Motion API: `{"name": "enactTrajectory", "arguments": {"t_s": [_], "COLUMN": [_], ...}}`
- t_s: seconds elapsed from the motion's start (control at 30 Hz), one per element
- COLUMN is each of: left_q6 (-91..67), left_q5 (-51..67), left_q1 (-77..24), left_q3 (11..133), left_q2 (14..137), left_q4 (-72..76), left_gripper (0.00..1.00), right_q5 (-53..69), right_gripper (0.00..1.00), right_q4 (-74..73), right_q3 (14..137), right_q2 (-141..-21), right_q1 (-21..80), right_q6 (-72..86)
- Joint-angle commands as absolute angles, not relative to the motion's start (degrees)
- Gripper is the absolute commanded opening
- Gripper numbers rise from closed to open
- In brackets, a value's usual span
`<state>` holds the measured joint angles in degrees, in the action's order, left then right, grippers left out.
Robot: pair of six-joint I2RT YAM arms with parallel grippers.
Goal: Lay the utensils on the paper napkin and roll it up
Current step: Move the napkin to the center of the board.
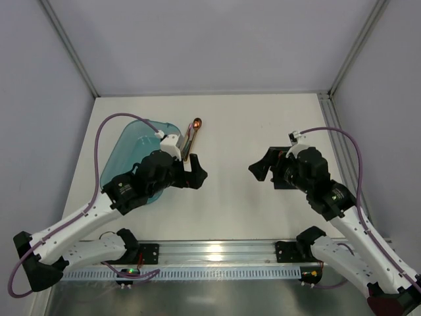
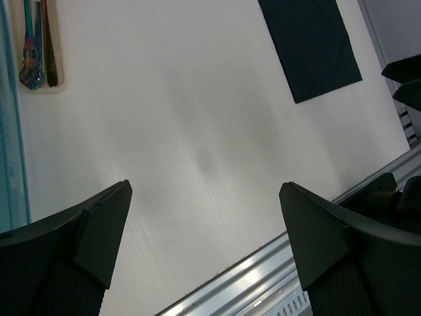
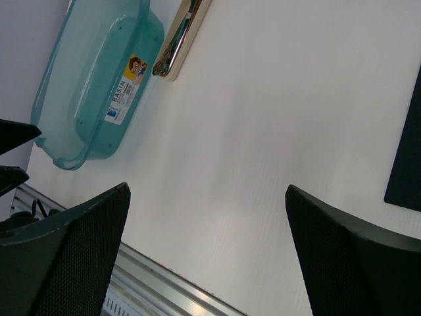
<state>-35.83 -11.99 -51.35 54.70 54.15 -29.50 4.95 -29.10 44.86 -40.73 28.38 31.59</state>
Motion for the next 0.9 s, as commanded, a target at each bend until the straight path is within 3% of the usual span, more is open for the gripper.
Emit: {"name": "enactTrajectory", "arguments": {"t_s": [0.0,0.43,0.6,0.7,0.8,0.83,0.87], "left_q6": [-36.04,-34.63,-34.54,-34.89,-35.16,-35.24,-35.24], "left_q5": [-12.74,-13.71,-15.38,-15.38,-14.86,-14.77,-14.68], "left_q1": [-51.33,-51.33,-51.33,-51.33,-51.33,-51.24,-51.33], "left_q3": [53.97,50.63,48.61,46.94,45.97,45.97,46.05], "left_q2": [52.74,49.75,47.55,45.53,44.39,44.30,44.12], "left_q4": [-28.83,-30.23,-31.73,-31.38,-30.67,-30.67,-30.85], "left_gripper": [0.99,1.00,1.00,1.00,1.00,1.00,1.00], "right_q5": [0.44,-11.42,-15.38,-13.98,-13.27,-13.10,-13.01], "right_gripper": [1.00,1.00,0.99,0.85,0.54,0.54,0.42], "right_q4": [-28.40,-27.61,-26.46,-25.84,-25.05,-24.96,-24.87], "right_q3": [47.55,54.84,56.60,56.87,55.90,55.90,55.81], "right_q2": [-42.79,-57.39,-62.31,-65.91,-70.29,-71.36,-72.50], "right_q1": [28.47,28.21,23.67,18.56,11.45,10.38,9.68], "right_q6": [29.19,30.06,28.30,28.39,28.91,28.92,28.92]}}
